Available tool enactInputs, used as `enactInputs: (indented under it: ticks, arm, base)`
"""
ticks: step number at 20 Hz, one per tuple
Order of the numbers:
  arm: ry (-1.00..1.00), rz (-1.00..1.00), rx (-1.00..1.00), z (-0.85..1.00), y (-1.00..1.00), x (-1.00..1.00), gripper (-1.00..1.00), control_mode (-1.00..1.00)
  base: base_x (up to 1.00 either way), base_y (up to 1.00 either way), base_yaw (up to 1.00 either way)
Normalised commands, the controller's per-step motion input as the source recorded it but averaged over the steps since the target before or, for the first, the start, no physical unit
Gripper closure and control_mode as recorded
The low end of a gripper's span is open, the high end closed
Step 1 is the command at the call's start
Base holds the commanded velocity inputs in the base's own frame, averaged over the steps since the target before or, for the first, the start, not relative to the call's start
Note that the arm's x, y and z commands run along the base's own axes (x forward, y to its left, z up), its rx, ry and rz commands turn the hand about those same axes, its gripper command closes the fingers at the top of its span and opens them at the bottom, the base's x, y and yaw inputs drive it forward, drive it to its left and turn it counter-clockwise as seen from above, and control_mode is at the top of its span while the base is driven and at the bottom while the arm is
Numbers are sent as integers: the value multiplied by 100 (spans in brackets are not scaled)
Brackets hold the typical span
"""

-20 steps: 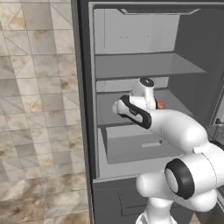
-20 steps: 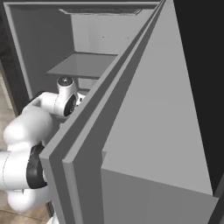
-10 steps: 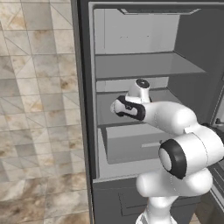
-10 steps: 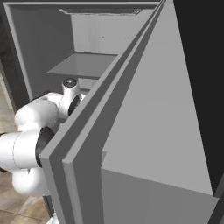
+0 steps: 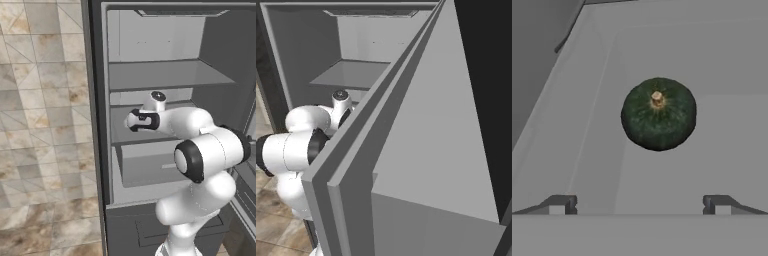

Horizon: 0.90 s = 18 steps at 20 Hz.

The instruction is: Open the fridge, remove the peach, squash, and shrimp, and place them on any counter.

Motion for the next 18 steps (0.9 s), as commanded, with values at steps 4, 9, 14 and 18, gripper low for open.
enactInputs:
  ticks: [4, 9, 14, 18]
  arm:
    - [0, 0, 0, -16, 0, 41, -100, -100]
    - [0, 0, 0, -14, 0, 42, -100, -100]
    - [0, 0, 0, -15, 0, 29, -100, -100]
    - [0, 0, 0, -9, 0, 21, -100, -100]
  base:
    - [0, 0, 0]
    - [0, 0, 0]
    - [0, 0, 0]
    - [0, 0, 0]
